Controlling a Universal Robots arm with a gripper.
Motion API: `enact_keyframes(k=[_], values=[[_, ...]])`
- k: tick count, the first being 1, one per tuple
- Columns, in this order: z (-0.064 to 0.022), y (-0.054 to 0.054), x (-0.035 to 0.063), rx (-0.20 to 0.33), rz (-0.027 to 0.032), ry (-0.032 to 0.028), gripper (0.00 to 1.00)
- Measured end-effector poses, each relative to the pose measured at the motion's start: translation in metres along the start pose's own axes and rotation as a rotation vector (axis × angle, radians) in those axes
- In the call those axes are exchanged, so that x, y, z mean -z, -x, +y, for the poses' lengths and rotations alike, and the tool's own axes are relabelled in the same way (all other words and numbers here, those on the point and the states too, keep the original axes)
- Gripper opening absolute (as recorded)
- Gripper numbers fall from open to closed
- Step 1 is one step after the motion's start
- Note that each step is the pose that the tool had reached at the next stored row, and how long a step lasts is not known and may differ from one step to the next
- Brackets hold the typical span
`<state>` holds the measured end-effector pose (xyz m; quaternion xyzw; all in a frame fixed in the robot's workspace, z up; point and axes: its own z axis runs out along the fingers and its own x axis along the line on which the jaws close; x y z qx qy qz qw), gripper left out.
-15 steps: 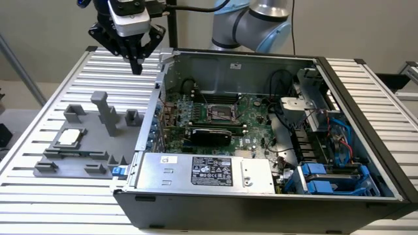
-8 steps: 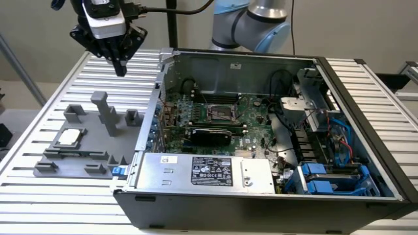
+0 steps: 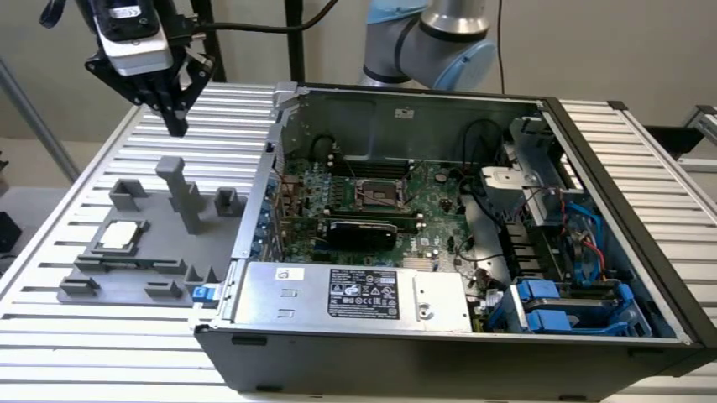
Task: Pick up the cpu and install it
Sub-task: 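Reach for the cpu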
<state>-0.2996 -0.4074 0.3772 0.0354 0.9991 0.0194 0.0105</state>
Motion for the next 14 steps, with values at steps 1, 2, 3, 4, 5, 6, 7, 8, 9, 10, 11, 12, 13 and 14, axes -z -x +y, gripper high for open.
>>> enact_keyframes(k=[1, 2, 3, 4, 5, 6, 7, 8, 9, 10, 11, 12, 13, 14], values=[[-0.0004, -0.005, -0.0017, 0.0, -0.0001, -0.0003, 0.11], [-0.0008, -0.009, -0.0033, 0.0, -0.0001, -0.0005, 0.11], [-0.0012, -0.014, -0.0048, 0.0, -0.0001, -0.0009, 0.11], [-0.0016, -0.018, -0.0063, 0.0, -0.0001, -0.0012, 0.11], [-0.002, -0.023, -0.0079, 0.0, -0.0001, -0.0015, 0.11], [-0.0024, -0.028, -0.0094, 0.0, -0.0001, -0.0019, 0.11], [-0.0028, -0.032, -0.011, 0.0, -0.0002, -0.0023, 0.11], [-0.0031, -0.037, -0.0126, 0.0, -0.0002, -0.0026, 0.11], [-0.0035, -0.041, -0.0142, 0.0, -0.0003, -0.0029, 0.11], [-0.0039, -0.046, -0.0159, 0.0, -0.0003, -0.0033, 0.11], [-0.0043, -0.05, -0.0176, 0.0, -0.0003, -0.0037, 0.11], [-0.0047, -0.055, -0.0194, 0.0, -0.0003, -0.0041, 0.11], [-0.0051, -0.06, -0.0211, 0.0, -0.0004, -0.0045, 0.11], [-0.0055, -0.064, -0.0228, 0.0, -0.0003, -0.0048, 0.11]])
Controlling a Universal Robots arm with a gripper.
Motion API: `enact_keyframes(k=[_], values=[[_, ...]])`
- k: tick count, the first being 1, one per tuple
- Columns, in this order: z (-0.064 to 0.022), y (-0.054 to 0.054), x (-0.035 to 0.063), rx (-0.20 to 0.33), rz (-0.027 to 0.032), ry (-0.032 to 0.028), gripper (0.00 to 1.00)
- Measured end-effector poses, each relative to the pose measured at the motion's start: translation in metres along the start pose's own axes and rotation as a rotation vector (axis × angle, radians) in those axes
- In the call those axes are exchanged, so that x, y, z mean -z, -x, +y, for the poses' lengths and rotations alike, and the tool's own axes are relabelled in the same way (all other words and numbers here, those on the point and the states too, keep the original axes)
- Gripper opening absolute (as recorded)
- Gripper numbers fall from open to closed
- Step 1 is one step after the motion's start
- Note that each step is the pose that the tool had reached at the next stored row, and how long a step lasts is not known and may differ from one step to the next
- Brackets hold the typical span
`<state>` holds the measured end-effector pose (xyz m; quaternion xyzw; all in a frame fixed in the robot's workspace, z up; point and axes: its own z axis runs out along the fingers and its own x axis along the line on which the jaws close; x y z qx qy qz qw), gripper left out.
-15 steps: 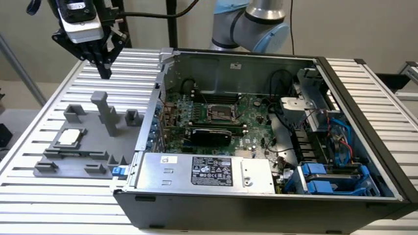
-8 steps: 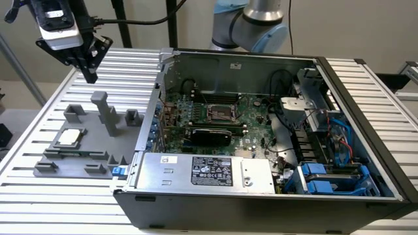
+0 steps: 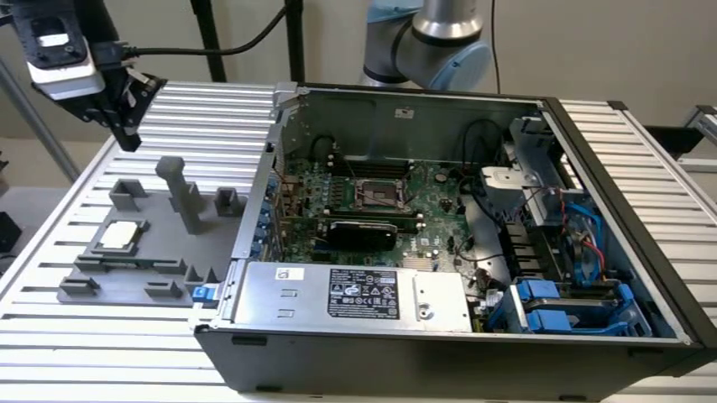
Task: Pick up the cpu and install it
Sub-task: 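Reach for the cpu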
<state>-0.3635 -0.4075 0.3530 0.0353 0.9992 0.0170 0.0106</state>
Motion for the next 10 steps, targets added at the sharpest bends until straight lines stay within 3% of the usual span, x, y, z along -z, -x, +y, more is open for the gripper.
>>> enact_keyframes(k=[10], values=[[-0.0038, -0.046, -0.0171, 0.0, -0.0003, -0.0029, 0.11]])
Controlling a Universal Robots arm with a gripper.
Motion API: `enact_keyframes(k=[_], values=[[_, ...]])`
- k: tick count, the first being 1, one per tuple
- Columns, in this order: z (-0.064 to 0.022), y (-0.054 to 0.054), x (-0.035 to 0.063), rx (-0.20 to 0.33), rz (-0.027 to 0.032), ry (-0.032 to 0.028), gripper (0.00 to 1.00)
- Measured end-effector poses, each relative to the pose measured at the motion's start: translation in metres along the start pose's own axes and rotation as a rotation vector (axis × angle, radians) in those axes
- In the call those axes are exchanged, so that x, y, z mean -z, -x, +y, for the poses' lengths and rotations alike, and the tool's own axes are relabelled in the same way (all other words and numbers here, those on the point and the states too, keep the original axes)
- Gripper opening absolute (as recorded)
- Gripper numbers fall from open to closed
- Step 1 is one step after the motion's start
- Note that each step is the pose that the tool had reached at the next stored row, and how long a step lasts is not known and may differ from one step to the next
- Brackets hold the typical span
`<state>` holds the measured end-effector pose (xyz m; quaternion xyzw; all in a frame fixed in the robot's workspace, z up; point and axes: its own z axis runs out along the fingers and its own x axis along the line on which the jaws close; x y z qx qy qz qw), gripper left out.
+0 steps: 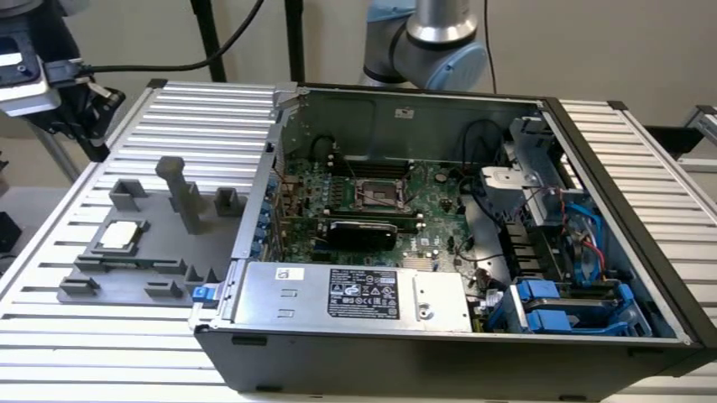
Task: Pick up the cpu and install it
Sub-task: 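Reach for the cpu, then pick up the cpu and move it towards the insertion slot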
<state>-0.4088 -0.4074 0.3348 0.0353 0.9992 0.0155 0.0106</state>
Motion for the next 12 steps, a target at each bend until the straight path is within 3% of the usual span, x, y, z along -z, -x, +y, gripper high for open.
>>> enact_keyframes(k=[4, 12], values=[[-0.0013, -0.016, -0.0066, 0.0, 0.0, -0.0002, 0.11], [-0.0015, -0.017, -0.0071, 0.0, 0.0001, -0.0002, 0.11]])
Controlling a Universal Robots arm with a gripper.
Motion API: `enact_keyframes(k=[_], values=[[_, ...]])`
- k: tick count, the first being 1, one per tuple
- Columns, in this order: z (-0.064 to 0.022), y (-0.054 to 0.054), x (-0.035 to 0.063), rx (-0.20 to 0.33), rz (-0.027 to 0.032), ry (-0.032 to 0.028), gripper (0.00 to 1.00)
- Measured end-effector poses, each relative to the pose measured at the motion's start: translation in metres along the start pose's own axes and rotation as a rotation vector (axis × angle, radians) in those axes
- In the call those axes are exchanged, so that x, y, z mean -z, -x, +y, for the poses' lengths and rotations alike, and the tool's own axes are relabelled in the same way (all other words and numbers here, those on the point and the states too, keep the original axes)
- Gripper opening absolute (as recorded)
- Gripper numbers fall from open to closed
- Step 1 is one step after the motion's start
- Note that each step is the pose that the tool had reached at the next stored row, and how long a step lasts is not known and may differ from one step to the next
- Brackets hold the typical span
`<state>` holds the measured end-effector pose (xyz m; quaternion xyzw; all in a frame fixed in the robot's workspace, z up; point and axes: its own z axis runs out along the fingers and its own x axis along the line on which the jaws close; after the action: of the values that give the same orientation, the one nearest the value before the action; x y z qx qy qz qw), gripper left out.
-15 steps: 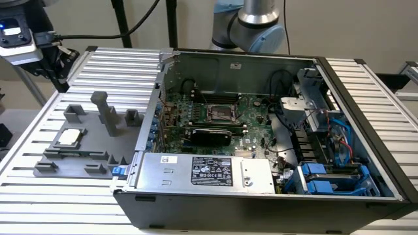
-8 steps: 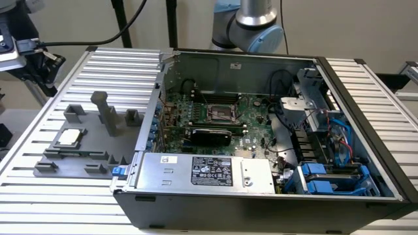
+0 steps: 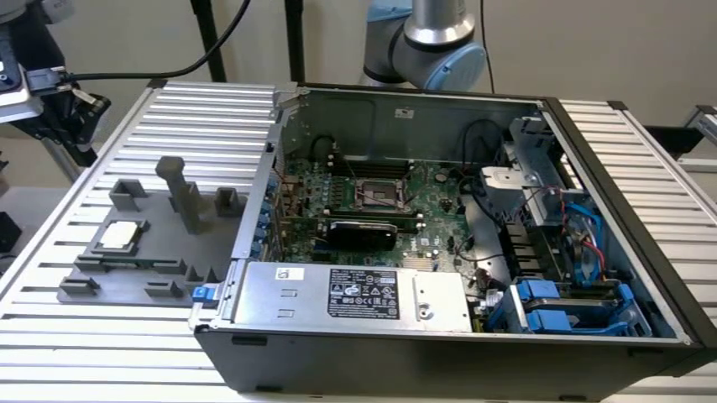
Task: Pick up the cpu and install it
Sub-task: 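Pick up the cpu and move it towards the insertion slot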
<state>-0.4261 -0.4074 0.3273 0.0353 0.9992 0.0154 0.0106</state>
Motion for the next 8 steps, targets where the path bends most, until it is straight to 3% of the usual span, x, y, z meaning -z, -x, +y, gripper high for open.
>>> enact_keyframes(k=[8], values=[[0.0, 0.0, 0.0, 0.0, -0.0001, 0.0, 0.12]])
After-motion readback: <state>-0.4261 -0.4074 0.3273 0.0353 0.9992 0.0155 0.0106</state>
